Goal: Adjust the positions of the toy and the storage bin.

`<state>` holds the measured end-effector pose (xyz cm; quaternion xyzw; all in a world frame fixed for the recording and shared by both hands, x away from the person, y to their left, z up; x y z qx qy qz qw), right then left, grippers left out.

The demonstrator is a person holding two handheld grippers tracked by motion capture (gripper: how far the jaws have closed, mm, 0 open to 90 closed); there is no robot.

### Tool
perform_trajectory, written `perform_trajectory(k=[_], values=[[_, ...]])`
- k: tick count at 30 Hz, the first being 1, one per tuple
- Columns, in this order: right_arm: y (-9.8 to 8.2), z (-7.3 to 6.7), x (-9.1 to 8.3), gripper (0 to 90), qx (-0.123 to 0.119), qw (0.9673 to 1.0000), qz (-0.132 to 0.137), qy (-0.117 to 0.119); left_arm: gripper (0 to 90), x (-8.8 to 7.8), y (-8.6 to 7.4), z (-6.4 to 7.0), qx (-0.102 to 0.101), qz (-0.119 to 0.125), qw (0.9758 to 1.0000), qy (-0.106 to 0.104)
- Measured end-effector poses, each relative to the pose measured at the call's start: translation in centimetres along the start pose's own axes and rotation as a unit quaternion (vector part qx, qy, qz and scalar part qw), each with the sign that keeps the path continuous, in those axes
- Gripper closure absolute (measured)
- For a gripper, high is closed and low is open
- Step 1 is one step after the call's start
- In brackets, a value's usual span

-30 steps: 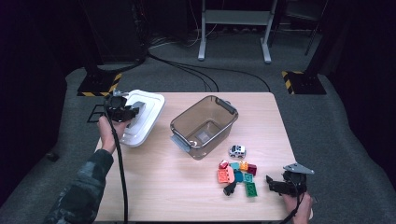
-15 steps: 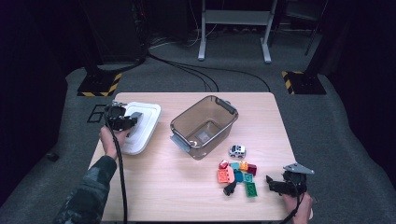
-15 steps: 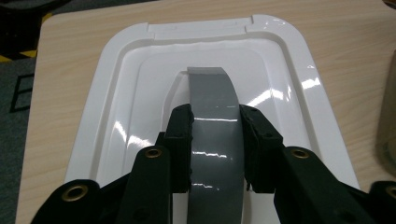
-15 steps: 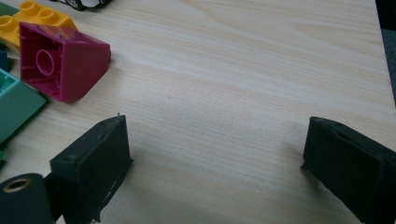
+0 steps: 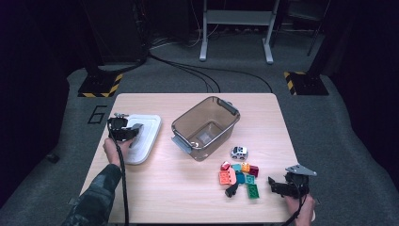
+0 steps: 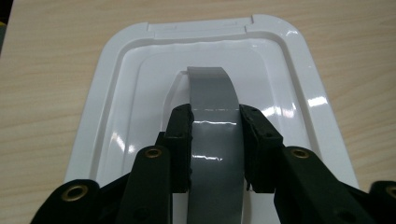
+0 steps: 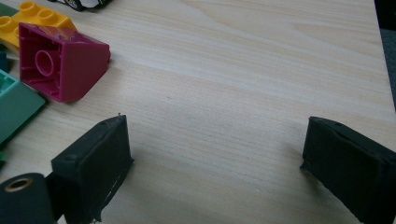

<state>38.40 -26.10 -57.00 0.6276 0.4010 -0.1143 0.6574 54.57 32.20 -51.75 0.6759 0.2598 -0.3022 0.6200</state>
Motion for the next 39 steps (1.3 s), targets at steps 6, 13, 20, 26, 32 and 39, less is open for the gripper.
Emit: perform_trajectory(k=[6,13,20,26,32,39], values=[[0.0,0.0,0.0,6.9,0.002,1.0000,0.000,0.000,66.8,0.7,-0.8,0.6,0.010,-0.008,0.9999,0.009],[0.0,0.0,0.0,6.9,0.002,1.0000,0.000,0.001,50.5,0.4,-1.1,0.7,0.015,-0.012,0.9998,0.009],[0.0,0.0,0.0,6.9,0.000,1.0000,0.000,0.001,27.3,-1.6,-1.5,0.4,0.032,0.010,0.9994,0.002],[0.0,0.0,0.0,6.9,0.002,1.0000,0.000,0.001,18.8,-3.4,-2.7,0.3,0.036,0.026,0.9990,-0.008],[0.0,0.0,0.0,6.9,0.001,1.0000,0.000,0.001,15.1,-5.1,-3.7,0.4,0.044,0.050,0.9978,-0.006],[0.0,0.0,0.0,6.9,0.002,1.0000,0.000,0.000,8.3,-6.7,-4.0,0.4,0.051,0.064,0.9966,-0.001]])
Point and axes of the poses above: each handheld gripper's, and its own axes: x roughly forward along the jaws, y roughly out of its top, z roughly to its right, the point moved 6 cm from there along x, roughly forward along the jaws, and after that the axes turned 9 degrees about y, right-handed, at the moved point
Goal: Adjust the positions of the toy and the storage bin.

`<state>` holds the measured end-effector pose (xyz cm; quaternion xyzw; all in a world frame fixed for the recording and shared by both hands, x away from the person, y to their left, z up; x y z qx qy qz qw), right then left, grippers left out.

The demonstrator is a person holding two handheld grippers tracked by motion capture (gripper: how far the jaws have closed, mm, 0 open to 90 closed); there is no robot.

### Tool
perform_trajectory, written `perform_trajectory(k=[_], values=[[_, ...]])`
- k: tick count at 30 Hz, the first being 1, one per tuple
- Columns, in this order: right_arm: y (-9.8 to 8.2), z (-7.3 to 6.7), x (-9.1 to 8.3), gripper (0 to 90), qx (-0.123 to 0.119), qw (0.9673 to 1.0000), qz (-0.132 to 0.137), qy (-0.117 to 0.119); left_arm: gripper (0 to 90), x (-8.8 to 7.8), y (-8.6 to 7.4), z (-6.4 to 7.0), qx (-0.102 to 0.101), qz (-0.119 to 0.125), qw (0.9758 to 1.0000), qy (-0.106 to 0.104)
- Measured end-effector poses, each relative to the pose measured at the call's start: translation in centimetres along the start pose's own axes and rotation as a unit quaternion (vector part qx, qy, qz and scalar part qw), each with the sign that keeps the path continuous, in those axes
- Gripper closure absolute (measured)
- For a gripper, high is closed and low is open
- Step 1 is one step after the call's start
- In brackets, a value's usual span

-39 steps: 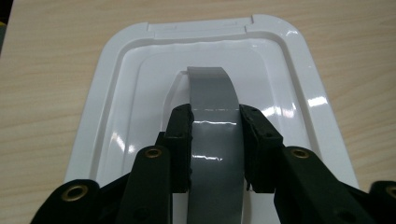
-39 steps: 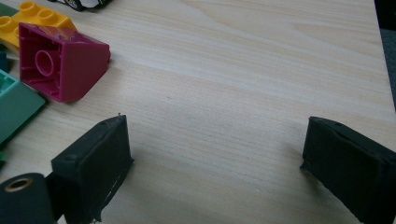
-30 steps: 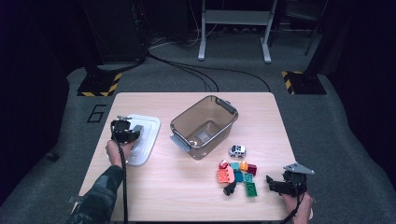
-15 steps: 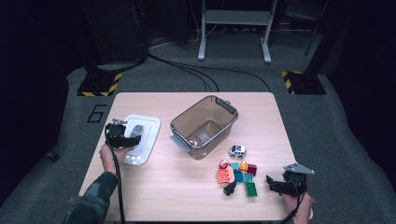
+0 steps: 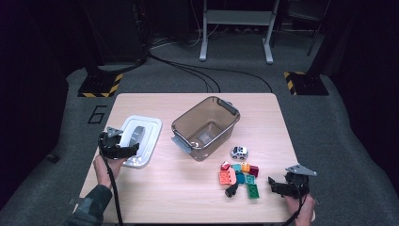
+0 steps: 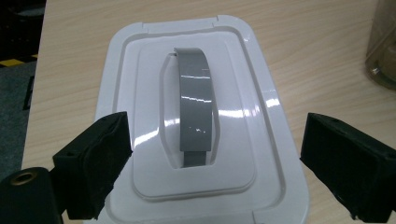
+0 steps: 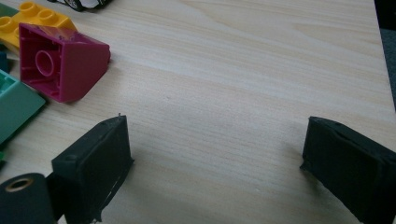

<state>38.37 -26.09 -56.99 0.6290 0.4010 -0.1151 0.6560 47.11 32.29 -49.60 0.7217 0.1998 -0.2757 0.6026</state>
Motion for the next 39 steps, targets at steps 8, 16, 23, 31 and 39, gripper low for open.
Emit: perform_trajectory(k=[8,16,23,31,39], values=[[0.0,0.0,0.0,6.9,0.000,1.0000,0.000,0.000,2.4,-1.7,-0.7,0.5,0.016,0.010,0.9998,0.005],[0.0,0.0,0.0,6.9,0.000,1.0000,0.000,0.000,0.1,-2.8,-2.3,0.7,0.020,0.015,0.9997,0.005],[0.0,0.0,0.0,6.9,-0.002,1.0000,0.000,0.000,0.1,-3.3,-4.9,1.4,0.023,0.008,0.9997,-0.001],[0.0,0.0,0.0,6.9,-0.002,1.0000,0.000,0.000,0.0,-2.7,-8.3,2.9,0.037,-0.014,0.9992,-0.006],[0.0,0.0,0.0,6.9,-0.002,1.0000,0.000,0.000,0.0,-2.0,-9.8,3.7,0.044,-0.019,0.9988,-0.005]])
Point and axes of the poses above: each handheld gripper's, and its own axes: x roughly forward along the jaws, y roughly out of its top, z roughly to its right, the point moved 6 cm from there along x, roughly forward along the jaws, and after that the axes turned 9 degrees about y, right-handed, at the moved point
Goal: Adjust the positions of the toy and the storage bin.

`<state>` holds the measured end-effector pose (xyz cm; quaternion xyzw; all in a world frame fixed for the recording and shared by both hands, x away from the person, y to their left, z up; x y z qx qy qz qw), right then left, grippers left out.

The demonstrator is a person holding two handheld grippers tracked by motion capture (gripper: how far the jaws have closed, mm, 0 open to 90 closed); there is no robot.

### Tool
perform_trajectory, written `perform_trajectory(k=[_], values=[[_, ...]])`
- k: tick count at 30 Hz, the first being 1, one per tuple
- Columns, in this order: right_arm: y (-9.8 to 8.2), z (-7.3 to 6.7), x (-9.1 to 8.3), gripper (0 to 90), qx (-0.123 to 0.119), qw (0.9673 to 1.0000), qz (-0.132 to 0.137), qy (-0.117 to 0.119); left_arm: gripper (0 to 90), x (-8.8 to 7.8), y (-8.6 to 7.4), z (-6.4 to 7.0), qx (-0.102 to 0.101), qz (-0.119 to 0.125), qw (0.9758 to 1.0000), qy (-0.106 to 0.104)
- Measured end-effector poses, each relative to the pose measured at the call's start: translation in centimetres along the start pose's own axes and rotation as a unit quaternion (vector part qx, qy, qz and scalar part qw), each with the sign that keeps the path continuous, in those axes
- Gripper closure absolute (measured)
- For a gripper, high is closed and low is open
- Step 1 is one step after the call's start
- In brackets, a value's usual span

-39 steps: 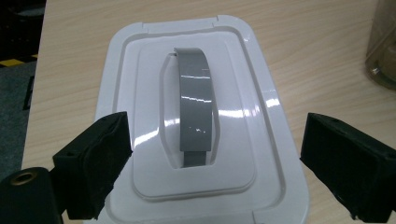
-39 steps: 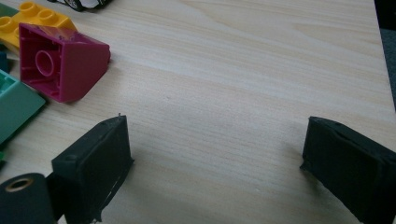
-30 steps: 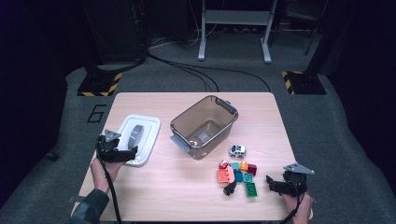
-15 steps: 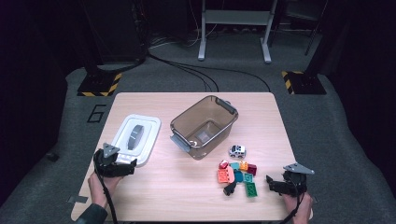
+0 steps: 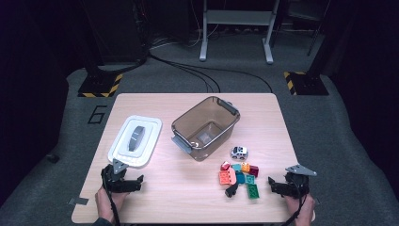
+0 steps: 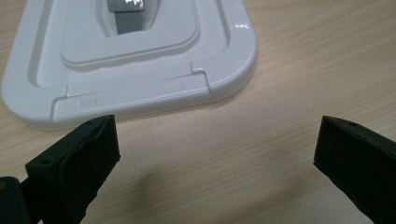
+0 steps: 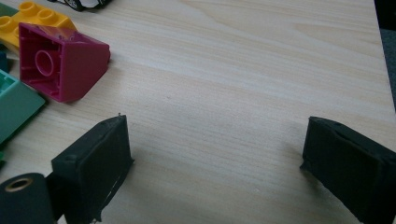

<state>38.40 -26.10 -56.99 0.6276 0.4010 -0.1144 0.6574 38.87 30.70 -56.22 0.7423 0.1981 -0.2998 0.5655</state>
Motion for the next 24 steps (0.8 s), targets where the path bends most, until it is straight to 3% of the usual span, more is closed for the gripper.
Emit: perform_trajectory(k=[14,24], values=[[0.00,-0.02,0.00,6.9,0.000,1.0000,0.000,-0.001,0.1,0.85,-0.83,-0.08,-0.031,-0.004,0.9992,-0.024],[0.04,-0.02,-0.01,6.9,0.003,1.0000,-0.002,-0.003,0.0,0.93,-0.72,-0.05,-0.028,-0.005,0.9992,-0.028]])
Point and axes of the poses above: each handheld gripper's, and its own axes: x roughly forward along the jaws, y roughly out of its top, z roughly to its right, the point moved 6 cm from there along x, roughly forward along the jaws, and after that the axes turned 9 degrees about y, right-handed, at the moved point
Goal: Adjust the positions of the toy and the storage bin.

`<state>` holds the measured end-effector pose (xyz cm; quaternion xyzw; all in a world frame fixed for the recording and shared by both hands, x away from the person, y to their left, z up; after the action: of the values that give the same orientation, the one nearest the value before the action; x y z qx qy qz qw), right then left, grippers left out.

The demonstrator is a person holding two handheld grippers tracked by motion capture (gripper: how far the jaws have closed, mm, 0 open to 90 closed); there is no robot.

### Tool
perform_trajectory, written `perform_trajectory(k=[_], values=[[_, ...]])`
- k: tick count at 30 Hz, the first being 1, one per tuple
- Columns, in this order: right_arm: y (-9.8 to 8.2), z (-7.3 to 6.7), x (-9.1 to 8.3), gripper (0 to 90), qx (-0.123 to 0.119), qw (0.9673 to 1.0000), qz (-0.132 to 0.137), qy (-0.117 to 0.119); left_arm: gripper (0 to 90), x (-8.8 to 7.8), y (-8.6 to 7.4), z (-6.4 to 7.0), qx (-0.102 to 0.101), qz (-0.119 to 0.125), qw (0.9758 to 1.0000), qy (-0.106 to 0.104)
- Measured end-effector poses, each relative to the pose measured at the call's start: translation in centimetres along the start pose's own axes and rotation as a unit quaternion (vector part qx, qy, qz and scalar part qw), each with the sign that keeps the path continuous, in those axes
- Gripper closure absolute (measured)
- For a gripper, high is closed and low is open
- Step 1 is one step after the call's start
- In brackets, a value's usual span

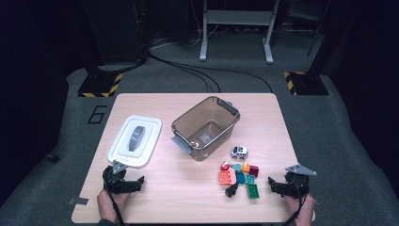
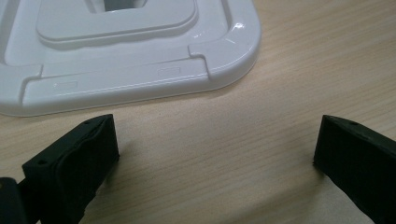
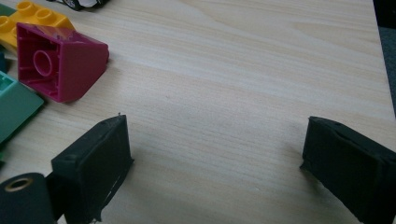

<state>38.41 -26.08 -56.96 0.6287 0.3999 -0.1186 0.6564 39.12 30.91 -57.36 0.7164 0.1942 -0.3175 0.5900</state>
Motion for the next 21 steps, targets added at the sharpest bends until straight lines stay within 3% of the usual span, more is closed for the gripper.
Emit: perform_trajectory(k=[5,11,21], values=[[0.1,0.2,-0.1,6.1,0.010,0.9999,-0.003,0.003,0.0,0.0,0.0,0.0,0.003,-0.001,1.0000,-0.002],[1.6,-0.3,-0.5,5.9,0.021,0.9997,0.008,0.013,0.0,0.0,0.0,0.1,0.003,0.000,1.0000,-0.001],[5.0,-1.9,-0.2,6.0,0.009,0.9994,0.007,0.033,0.0,0.0,0.0,0.1,0.007,0.001,1.0000,-0.003]])
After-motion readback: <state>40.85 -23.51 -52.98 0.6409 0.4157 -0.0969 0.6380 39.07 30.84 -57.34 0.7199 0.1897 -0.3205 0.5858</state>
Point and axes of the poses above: each handheld gripper's, and its own axes: x roughly forward along the jaws, y roughly out of its top, z roughly to its right, the point moved 6 cm from there along x, roughly forward along the jaws, and after that the axes turned 9 degrees about y, right-handed, at the moved point
